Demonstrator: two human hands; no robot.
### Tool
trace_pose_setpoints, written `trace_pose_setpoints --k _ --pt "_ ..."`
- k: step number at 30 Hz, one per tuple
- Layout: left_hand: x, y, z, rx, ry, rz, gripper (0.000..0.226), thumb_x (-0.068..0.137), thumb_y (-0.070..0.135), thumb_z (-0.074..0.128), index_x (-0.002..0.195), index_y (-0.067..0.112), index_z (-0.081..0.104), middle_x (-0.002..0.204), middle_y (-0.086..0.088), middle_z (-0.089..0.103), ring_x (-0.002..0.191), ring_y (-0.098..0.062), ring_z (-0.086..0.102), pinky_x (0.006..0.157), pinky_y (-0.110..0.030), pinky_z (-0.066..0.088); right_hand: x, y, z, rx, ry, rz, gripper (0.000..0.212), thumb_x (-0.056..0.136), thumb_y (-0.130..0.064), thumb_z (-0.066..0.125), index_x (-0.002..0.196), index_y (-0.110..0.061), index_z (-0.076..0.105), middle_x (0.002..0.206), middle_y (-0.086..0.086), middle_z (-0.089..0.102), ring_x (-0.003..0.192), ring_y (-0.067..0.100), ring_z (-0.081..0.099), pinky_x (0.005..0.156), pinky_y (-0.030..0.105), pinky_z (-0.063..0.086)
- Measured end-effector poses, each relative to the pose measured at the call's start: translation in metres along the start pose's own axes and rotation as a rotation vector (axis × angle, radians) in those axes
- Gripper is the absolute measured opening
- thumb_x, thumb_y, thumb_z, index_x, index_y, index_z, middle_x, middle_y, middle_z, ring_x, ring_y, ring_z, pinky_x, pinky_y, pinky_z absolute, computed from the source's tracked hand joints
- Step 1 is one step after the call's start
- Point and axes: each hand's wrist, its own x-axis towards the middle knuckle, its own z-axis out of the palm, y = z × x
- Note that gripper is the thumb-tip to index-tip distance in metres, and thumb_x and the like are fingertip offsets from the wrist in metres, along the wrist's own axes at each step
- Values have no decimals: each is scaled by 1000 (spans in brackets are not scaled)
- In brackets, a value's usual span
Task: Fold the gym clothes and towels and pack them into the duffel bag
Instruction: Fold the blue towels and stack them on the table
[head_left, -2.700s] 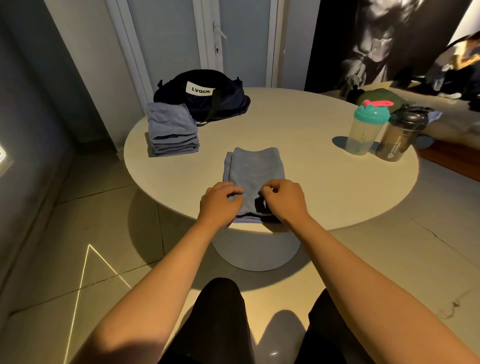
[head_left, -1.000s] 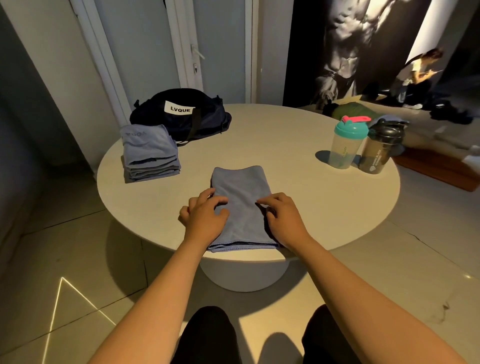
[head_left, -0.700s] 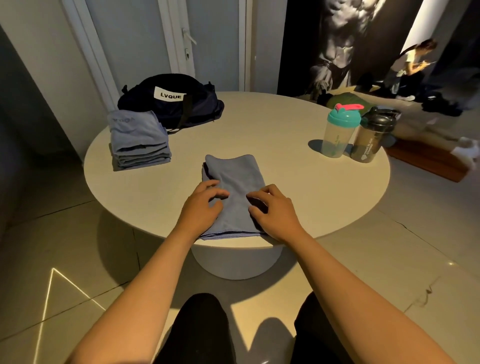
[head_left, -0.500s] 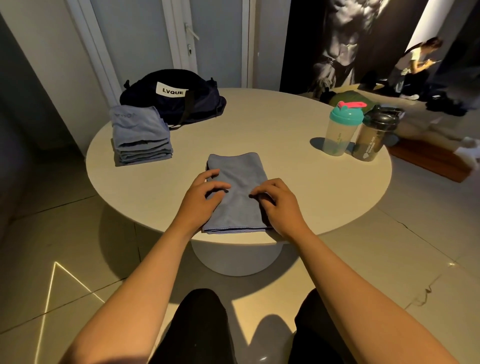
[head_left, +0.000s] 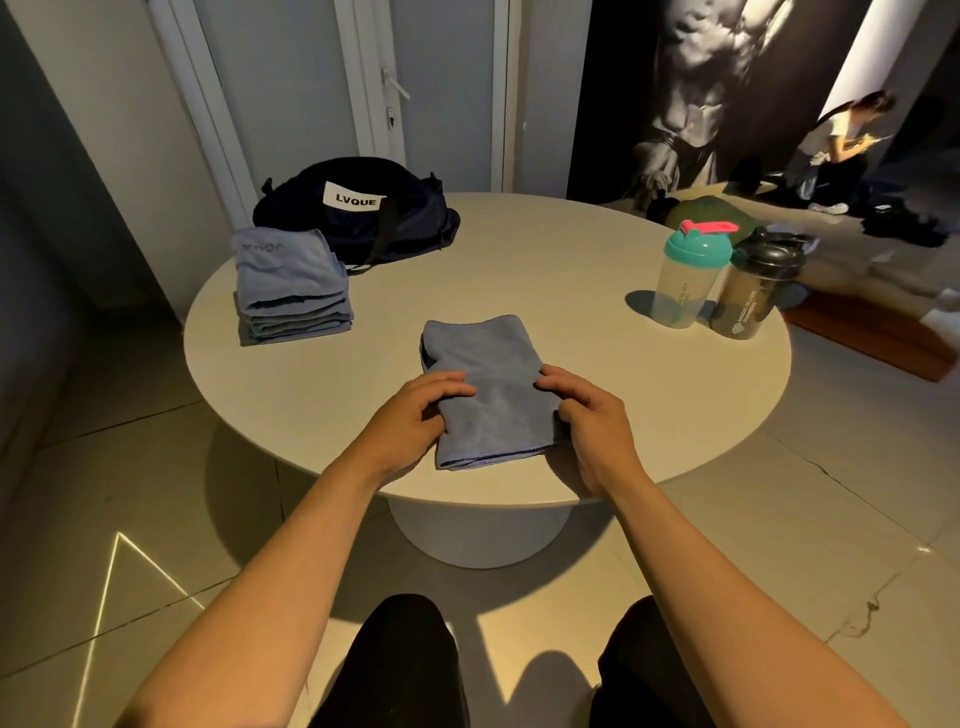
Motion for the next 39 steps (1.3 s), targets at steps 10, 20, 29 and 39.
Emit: trace_pose_setpoints --k 10,20,29,39 --pt "18 15 -3 -8 285 -70 12 97 26 66 102 33 73 120 4 65 128 -22 49 104 -37 42 29 -42 6 -282 -143 -7 18 98 -17 59 103 -16 76 99 -4 73 82 9 65 71 22 51" --pt "50 -2 -4 -80 403 -221 39 91 70 45 88 34 61 80 6 65 77 -26 62 64 -35 43 76 -18 46 -344 -38 61 41 96 -47 57 135 -35 50 107 -10 64 99 13 61 86 31 49" --pt "47 -10 1 -47 343 -152 63 95 46 63 151 43 35 138 13 58 120 -12 60 92 -34 56 60 10 45 -454 128 -263 24 101 -8 45 117 -22 55 97 -6 56 87 6 58 75 20 48" --pt "46 1 6 -34 461 -209 44 105 36 46 147 43 36 122 9 57 100 -17 62 83 -41 59 59 19 50 -792 13 -274 28 102 -17 46 124 -13 64 115 0 54 105 23 51 92 32 41"
